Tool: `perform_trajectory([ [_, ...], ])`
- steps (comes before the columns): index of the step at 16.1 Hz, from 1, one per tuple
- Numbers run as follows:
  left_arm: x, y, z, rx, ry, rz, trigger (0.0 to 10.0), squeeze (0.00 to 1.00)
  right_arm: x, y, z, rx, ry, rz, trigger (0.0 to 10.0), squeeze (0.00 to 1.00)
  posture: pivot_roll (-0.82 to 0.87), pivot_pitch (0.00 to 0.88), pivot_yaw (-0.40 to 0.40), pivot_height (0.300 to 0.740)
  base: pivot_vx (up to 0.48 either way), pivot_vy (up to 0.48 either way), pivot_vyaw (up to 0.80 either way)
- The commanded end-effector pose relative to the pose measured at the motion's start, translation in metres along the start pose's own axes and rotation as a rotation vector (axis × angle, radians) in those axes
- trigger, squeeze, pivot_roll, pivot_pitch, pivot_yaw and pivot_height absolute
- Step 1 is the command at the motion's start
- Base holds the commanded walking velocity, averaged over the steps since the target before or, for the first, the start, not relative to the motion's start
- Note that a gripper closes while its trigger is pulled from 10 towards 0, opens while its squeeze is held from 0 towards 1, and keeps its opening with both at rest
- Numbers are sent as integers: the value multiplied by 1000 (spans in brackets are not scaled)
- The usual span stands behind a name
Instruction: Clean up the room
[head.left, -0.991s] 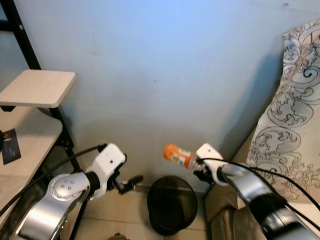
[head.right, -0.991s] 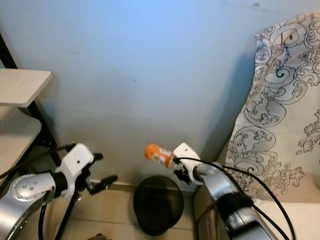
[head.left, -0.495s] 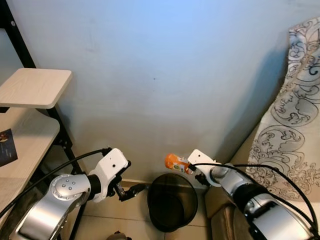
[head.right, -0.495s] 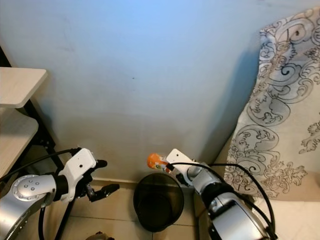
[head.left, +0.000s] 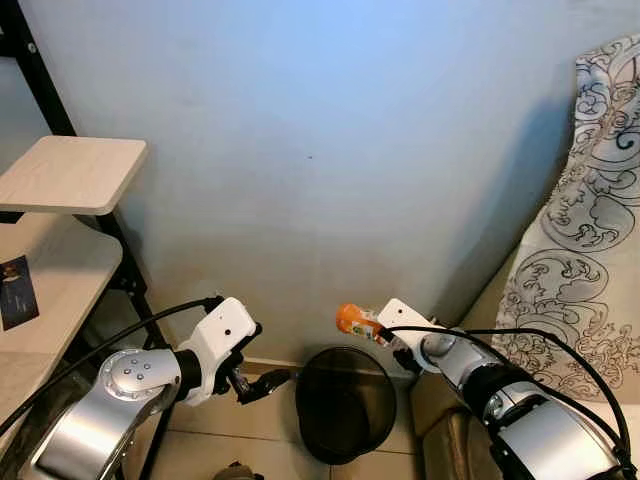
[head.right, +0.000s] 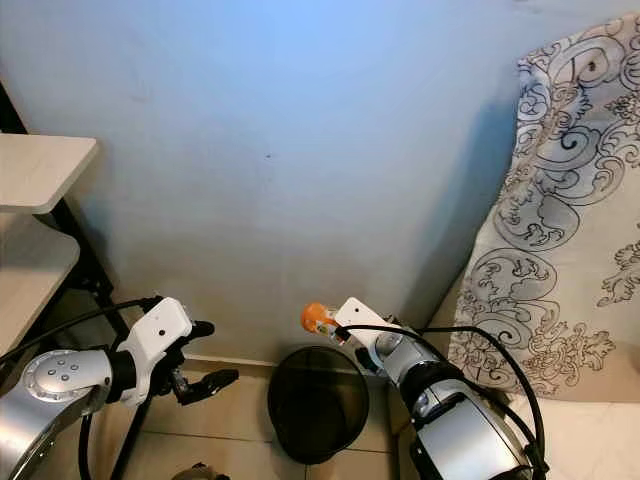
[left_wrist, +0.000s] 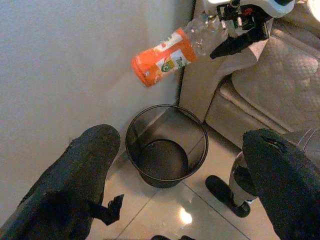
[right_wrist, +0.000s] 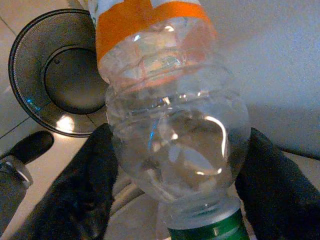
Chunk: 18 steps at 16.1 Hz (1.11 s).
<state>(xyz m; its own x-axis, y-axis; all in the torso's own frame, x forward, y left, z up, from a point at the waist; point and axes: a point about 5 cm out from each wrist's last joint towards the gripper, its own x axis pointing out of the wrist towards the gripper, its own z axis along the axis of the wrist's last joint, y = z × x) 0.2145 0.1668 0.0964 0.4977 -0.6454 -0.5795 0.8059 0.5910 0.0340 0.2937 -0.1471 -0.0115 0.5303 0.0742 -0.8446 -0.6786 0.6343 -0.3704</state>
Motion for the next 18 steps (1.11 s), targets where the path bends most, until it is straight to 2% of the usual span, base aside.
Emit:
perform_trajectory([
  [1,1,-1,1,9,6,-12,10000,0,-1,-5,0,-8,2,-23,10000,1000,49,0,-61,740,0,0,0],
  [10,1,-1,1,16,-4,5,10000,0,0,-4,-2,5,-10,-19,10000,1000,46,0,-62,740,0,0,0],
  [11,2,8,9,-18,-68,108,10000,0,-2,-10,0,105,-79,-22,10000,1000,46,0,-64,740,0,0,0],
  [12,3,10,11,-22,-84,135,10000,0,-3,-12,2,131,-106,-25,10000,1000,45,0,-63,740,0,0,0],
  [13,4,15,16,-49,-123,216,10000,0,-7,-16,9,280,-237,-5,10000,0,38,0,-55,740,0,0,0],
  [14,5,16,17,-60,-137,240,10000,0,-9,-18,12,341,-288,3,10000,0,36,0,-53,740,0,0,0],
  [15,7,17,20,-56,-149,280,10000,0,-16,-22,14,454,-369,18,10000,0,21,0,-38,740,0,0,0],
  [17,14,14,24,-65,-165,290,10000,0,-29,-26,6,549,-414,-39,10000,0,6,0,-22,740,0,0,0],
  [18,16,14,25,-67,-166,292,10000,0,-30,-26,5,565,-424,-49,10000,0,3,0,-19,740,0,0,0],
])
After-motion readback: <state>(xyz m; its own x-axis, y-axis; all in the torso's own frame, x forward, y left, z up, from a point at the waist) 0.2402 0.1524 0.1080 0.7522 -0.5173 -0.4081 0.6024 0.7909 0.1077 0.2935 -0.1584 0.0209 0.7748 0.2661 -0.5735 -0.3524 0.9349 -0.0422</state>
